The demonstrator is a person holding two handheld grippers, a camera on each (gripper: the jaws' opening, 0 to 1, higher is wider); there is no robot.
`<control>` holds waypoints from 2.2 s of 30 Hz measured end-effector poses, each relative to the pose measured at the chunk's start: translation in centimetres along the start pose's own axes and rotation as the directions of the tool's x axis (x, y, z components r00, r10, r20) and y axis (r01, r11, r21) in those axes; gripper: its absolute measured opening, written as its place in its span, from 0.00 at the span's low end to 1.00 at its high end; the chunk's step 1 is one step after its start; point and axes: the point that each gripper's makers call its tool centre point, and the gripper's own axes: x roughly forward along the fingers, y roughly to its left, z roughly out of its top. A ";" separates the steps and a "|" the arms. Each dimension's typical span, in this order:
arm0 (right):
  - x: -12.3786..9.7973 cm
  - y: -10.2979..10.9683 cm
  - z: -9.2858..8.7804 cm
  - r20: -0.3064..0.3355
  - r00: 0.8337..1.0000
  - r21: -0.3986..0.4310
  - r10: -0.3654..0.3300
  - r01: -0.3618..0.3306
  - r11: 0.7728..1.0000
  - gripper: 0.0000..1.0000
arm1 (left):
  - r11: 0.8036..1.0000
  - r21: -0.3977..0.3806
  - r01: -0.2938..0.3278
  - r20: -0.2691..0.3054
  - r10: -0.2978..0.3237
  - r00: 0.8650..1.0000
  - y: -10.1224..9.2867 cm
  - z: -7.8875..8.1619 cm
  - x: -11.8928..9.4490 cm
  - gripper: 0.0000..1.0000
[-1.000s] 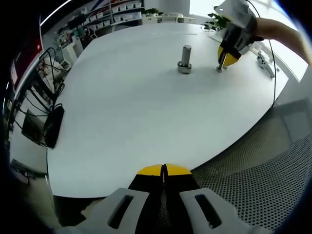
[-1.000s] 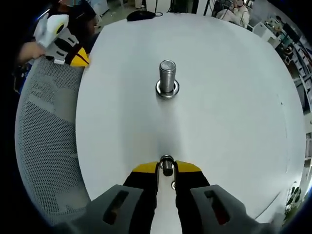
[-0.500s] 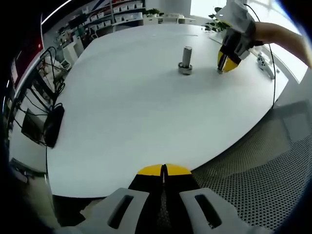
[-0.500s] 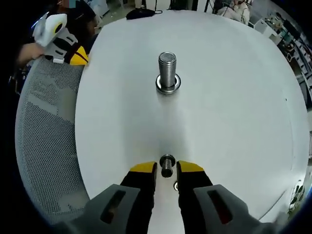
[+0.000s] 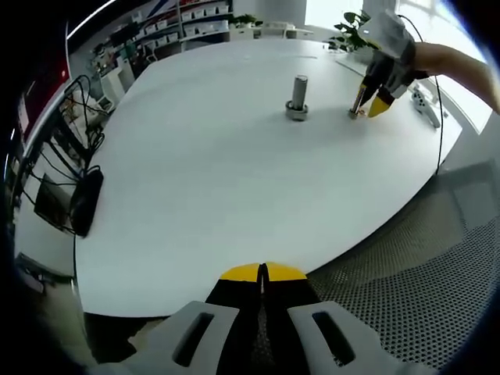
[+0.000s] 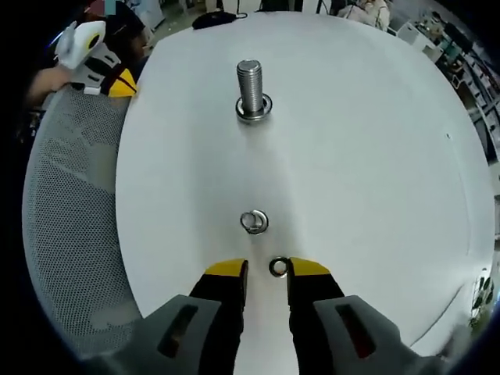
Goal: Place the washer onto the threaded stud by aligning its center hole with the stud, sliding it down to the base, and recovering from edge contact or off-axis alignment until the washer reaches the visible bottom stop.
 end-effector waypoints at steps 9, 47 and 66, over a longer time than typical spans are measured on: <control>0.8 -0.4 -0.9 -0.029 0.999 0.013 0.018 -0.018 1.000 0.21 | 1.000 -0.001 -0.001 -0.001 0.001 1.000 0.0 0.0 0.0 0.00; 1.0 -1.3 0.0 0.006 1.000 0.021 -0.017 0.017 1.000 0.19 | 1.000 -0.004 -0.002 -0.003 0.002 1.000 0.1 -0.1 0.0 0.00; 0.8 -1.1 0.0 0.040 0.999 0.146 0.007 -0.013 0.989 0.14 | 1.000 -0.003 -0.002 0.006 0.002 1.000 0.1 0.1 0.0 0.00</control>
